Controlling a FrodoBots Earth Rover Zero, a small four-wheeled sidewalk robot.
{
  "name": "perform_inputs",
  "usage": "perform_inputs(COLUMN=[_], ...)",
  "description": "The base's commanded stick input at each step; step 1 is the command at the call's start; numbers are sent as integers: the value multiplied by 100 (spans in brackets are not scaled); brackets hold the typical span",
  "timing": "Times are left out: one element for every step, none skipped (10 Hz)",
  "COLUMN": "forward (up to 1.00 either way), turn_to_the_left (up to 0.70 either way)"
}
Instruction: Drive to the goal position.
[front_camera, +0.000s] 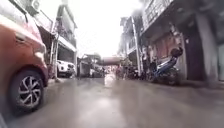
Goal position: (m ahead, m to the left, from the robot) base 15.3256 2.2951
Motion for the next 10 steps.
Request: perform_inputs(forward=[99, 99, 99, 99, 99, 99, 99, 99, 99, 99], turn_to_the_left=[8, 0, 0, 18, 40, 14, 0, 15, 35, 22])
